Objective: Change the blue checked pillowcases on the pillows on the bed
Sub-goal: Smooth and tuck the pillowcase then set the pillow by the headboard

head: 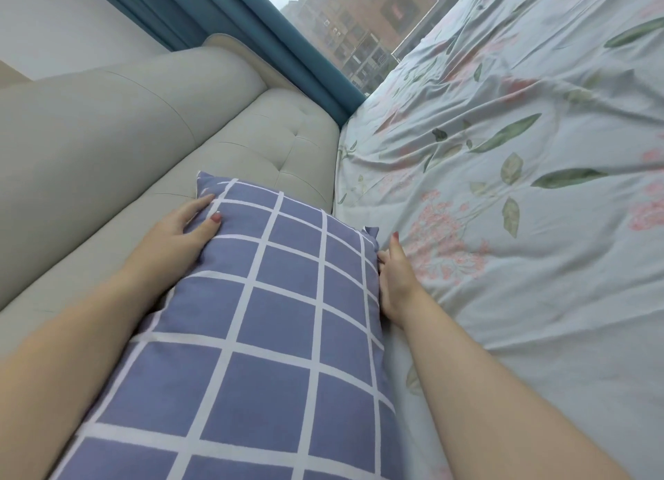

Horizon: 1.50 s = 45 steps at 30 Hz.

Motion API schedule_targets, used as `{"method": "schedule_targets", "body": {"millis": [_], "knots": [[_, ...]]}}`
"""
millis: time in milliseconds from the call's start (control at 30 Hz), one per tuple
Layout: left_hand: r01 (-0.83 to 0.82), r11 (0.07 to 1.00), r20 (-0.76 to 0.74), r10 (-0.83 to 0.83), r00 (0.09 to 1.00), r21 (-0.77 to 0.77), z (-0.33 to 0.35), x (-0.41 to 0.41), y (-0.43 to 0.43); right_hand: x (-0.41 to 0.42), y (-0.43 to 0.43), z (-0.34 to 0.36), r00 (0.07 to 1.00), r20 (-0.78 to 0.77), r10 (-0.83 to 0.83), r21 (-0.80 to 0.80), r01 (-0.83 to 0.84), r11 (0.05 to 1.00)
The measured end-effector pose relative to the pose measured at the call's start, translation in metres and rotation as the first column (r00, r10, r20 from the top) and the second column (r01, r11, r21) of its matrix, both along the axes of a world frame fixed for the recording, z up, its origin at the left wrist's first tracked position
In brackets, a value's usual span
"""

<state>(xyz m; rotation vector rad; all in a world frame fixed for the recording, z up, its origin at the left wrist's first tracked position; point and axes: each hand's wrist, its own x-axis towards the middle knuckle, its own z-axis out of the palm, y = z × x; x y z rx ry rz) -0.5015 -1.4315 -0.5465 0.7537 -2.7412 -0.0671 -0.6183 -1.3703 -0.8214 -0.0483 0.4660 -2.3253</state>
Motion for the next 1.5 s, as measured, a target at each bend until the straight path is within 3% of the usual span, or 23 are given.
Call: {"method": "schedule_targets", "body": {"millis": [200,433,700,767,867,933,967,1000,1033,1100,1333,1400,1500], "knots": [[-0.015,0.981,-0.044,0.024,0.999,0.195,0.004,0.003,-0.004,-0.019,-0.004,0.004,0.999,0.036,0.005,0.025,-0.006,1.0],[-0.008,0.982,-0.108,0.029,0.994,0.191,-0.006,-0.004,0.005,-0.024,-0.003,0.005,0.994,-0.017,0.111,0.14,-0.107,0.984],[-0.007,0.978,-0.137,0.036,0.99,0.207,-0.007,-0.003,0.001,-0.025,-0.007,0.014,0.976,-0.204,0.075,0.225,-0.027,0.974],[-0.007,0.98,-0.14,0.035,0.989,0.197,-0.008,-0.003,-0.001,-0.022,-0.007,0.016,0.944,-0.331,-0.013,0.379,0.146,0.914],[0.0,0.983,-0.123,0.023,0.992,0.182,-0.01,-0.005,0.0,-0.023,0.003,0.019,0.799,-0.585,-0.137,0.566,0.524,0.636],[0.003,0.981,-0.124,0.021,0.992,0.193,-0.012,-0.005,-0.001,-0.031,0.009,0.021,0.762,-0.628,-0.157,0.591,0.598,0.541],[0.007,0.98,-0.127,0.019,0.992,0.2,-0.013,-0.005,-0.001,-0.038,0.014,0.022,0.801,-0.578,-0.155,0.601,0.547,0.583],[0.011,0.978,-0.128,0.016,0.992,0.206,-0.013,-0.005,-0.001,-0.041,0.021,0.025,0.884,-0.443,-0.148,0.584,0.409,0.701],[0.016,0.978,-0.128,0.011,0.992,0.21,-0.013,-0.005,-0.002,-0.045,0.025,0.026,0.951,-0.281,-0.126,0.487,0.255,0.835],[0.022,0.977,-0.13,0.006,0.991,0.213,-0.012,-0.005,-0.004,-0.045,0.034,0.027,0.994,-0.076,-0.082,0.263,0.099,0.96],[0.005,0.987,-0.134,0.017,0.991,0.163,-0.013,-0.004,-0.009,-0.029,0.047,0.019,0.959,0.155,-0.235,0.061,0.228,0.972],[-0.032,0.998,-0.077,0.035,0.996,0.05,-0.015,-0.002,-0.008,-0.011,0.058,0.019,0.977,0.088,-0.194,0.063,0.189,0.98],[-0.103,0.99,0.14,0.116,0.983,-0.095,-0.014,0.004,0.001,0.037,0.08,0.02,0.999,-0.039,-0.016,0.111,0.02,0.994]]}}
